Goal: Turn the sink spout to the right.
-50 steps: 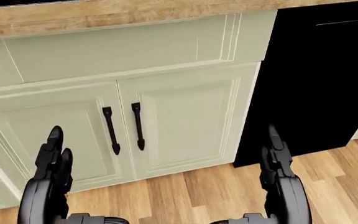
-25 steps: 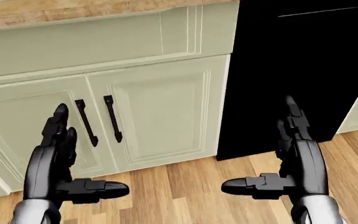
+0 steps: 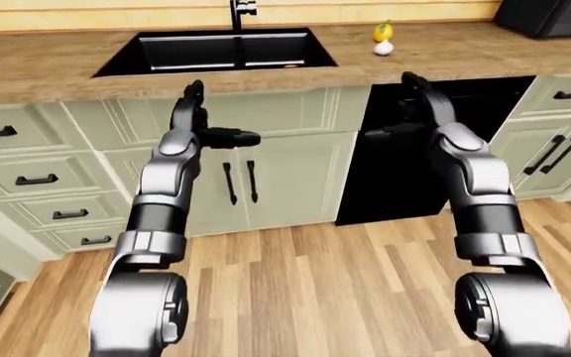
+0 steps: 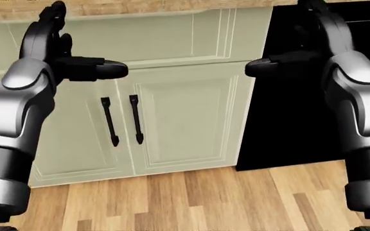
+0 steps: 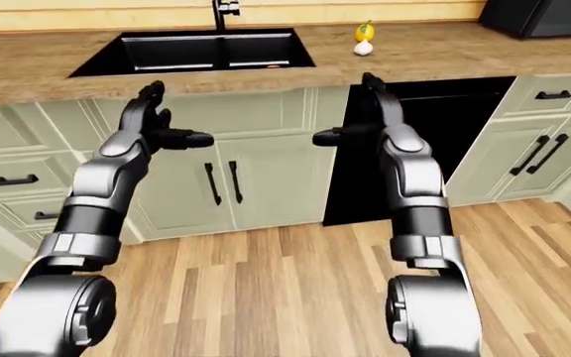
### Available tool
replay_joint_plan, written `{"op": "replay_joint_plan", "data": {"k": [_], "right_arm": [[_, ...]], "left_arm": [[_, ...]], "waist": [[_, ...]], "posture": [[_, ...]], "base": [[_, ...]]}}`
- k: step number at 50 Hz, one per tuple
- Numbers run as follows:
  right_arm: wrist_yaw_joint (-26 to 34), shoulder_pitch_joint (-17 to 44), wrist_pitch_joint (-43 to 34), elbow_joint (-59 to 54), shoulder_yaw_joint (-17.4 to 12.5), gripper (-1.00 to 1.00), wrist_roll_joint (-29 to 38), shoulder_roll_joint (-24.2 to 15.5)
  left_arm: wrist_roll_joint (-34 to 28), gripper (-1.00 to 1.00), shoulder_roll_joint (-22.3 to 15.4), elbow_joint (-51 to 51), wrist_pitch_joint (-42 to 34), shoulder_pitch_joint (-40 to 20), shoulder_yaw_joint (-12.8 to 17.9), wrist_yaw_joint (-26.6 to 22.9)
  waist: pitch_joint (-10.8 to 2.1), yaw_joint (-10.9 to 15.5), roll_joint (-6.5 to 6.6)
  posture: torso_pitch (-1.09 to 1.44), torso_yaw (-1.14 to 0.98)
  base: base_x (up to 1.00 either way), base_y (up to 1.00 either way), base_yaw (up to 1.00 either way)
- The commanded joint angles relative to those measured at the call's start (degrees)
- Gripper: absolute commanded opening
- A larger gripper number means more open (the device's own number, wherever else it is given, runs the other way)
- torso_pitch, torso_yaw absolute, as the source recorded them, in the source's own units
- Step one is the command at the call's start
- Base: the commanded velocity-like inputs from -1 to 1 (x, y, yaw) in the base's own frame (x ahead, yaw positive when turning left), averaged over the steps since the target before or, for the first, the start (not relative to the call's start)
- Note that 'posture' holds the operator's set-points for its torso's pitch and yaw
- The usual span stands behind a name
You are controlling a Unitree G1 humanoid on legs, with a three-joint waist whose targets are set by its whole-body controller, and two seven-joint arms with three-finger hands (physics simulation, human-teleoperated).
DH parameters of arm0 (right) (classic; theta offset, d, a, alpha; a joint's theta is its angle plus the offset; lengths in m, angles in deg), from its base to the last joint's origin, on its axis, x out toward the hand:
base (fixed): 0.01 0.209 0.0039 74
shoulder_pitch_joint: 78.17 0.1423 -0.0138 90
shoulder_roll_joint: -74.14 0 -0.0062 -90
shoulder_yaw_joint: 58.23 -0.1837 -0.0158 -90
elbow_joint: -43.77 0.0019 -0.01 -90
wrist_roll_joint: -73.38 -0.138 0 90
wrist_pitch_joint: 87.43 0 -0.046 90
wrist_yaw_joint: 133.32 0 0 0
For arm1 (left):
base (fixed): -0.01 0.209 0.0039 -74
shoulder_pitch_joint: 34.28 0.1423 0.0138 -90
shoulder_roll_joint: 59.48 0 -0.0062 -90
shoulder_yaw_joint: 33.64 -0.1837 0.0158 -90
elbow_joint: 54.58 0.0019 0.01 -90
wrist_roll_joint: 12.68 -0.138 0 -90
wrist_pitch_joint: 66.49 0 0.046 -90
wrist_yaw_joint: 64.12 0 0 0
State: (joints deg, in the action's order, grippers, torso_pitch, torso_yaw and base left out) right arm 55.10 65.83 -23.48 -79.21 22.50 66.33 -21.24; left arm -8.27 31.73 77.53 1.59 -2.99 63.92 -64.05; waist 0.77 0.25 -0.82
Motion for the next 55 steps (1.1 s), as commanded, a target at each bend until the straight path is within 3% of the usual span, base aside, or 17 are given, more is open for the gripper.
{"op": "replay_joint_plan", "data": {"k": [1,12,13,15,17,19,22,26,27,30,33,35,43,48,49,50,55], "right_arm": [[1.9,5.0,3.3,-2.2,-1.2,1.0,-0.8,-0.7],[2.4,12.3,3.0,-11.0,-1.3,1.0,-0.3,-3.1],[2.7,12.3,2.7,-10.7,-1.5,1.0,-0.8,-3.3],[2.9,12.3,2.6,-10.7,-1.3,1.0,-1.0,-3.5],[2.9,12.5,2.0,-10.1,-0.8,1.0,-0.8,-3.7],[2.9,12.8,0.9,-9.5,-0.8,1.0,-1.1,-3.8],[3.2,12.5,0.4,-9.2,-0.6,1.0,-0.7,-3.8],[3.6,12.3,0.3,-8.8,-0.8,1.0,-0.8,-3.6],[3.7,12.5,-0.1,-8.4,-0.7,1.0,-0.8,-3.7],[3.9,13.0,-0.4,-8.5,-0.8,1.0,-0.7,-3.9],[3.9,12.8,-1.0,-7.6,-0.9,1.0,-0.8,-3.9],[3.9,12.8,-1.5,-7.0,-1.0,1.0,-0.9,-4.1],[4.0,13.0,-2.2,-6.1,-0.7,1.0,-0.7,-4.1],[4.3,13.1,-2.0,-6.5,-0.8,1.0,-0.6,-4.0],[4.3,13.1,-2.0,-6.5,-0.8,1.0,-0.6,-4.1],[4.3,13.0,-2.2,-6.2,-0.9,1.0,-0.7,-4.0],[4.4,13.1,-2.2,-6.3,-1.1,1.0,-1.0,-4.0]], "left_arm": [[-0.3,1.0,-1.1,-2.5,1.6,-3.5,-0.2,0.2],[-2.7,1.0,-2.2,4.2,3.5,-9.4,-0.7,0.3],[-2.9,1.0,-2.2,4.3,3.6,-9.6,-0.7,0.3],[-3.3,1.0,-2.2,4.3,3.5,-9.9,-0.8,0.3],[-3.4,1.0,-2.3,3.8,2.9,-10.3,-0.7,0.2],[-3.5,1.0,-2.5,3.8,2.6,-10.7,-0.6,0.2],[-3.6,1.0,-2.6,3.7,2.5,-10.8,-0.5,0.1],[-3.6,1.0,-2.7,3.0,2.1,-10.6,-0.4,0.2],[-3.5,1.0,-2.7,2.6,1.7,-10.8,-0.4,0.1],[-3.5,1.0,-2.8,2.2,1.0,-11.3,-0.4,0.1],[-3.6,1.0,-2.8,1.4,0.4,-11.6,-0.5,0.1],[-3.6,1.0,-2.8,1.1,0.1,-11.6,-0.5,0.1],[-3.4,1.0,-3.0,-0.6,-1.3,-11.7,-0.3,0.1],[-3.4,1.0,-3.0,-0.8,-1.2,-11.1,-0.3,0.2],[-3.4,1.0,-3.0,-1.0,-1.3,-11.1,-0.3,0.2],[-3.4,1.0,-3.0,-1.3,-1.5,-11.1,-0.3,0.2],[-3.4,1.0,-3.1,-1.5,-1.6,-11.0,-0.2,0.1]], "waist": [[-1.81,0.0,-0.01],[-1.58,0.1,0.2],[-2.82,-0.1,0.09],[-1.66,1.7,-3.54],[-2.06,0.6,-1.11],[-0.36,-0.9,-0.61],[-0.41,-1.7,3.35],[-0.63,-0.7,0.46],[-1.82,-0.7,0.35],[-1.54,-0.3,-0.49],[-1.52,0.1,-3.39],[-1.05,0.1,-2.03],[-0.97,0.1,0.16],[-1.64,-1.2,5.4],[-1.03,-0.5,4.17],[-0.8,-0.8,4.72],[-0.88,-0.4,2.54]], "posture": [[0.0,0.0],[0.0,0.0],[0.0,0.0],[0.0,0.0],[0.0,0.0],[0.0,0.0],[0.0,0.0],[0.0,0.0],[0.0,0.0],[0.0,0.0],[0.0,0.0],[0.0,0.0],[0.0,0.0],[0.0,0.0],[0.0,0.0],[0.0,0.0],[0.0,0.0]], "base": [[0.0,0.0,0.0],[0.0,0.0,0.0],[0.0,0.59,0.0],[0.0,0.46,0.5],[0.0,0.0,1.0],[0.0,0.0,0.0],[0.0,0.0,0.0],[0.01,0.0,0.0],[0.07,0.0,0.0],[0.07,0.0,0.0],[0.07,0.0,0.0],[0.07,0.0,0.0],[0.06,0.0,0.0],[0.09,0.0,0.0],[0.11,0.0,0.0],[0.12,0.0,0.0],[0.12,0.0,0.0]]}}
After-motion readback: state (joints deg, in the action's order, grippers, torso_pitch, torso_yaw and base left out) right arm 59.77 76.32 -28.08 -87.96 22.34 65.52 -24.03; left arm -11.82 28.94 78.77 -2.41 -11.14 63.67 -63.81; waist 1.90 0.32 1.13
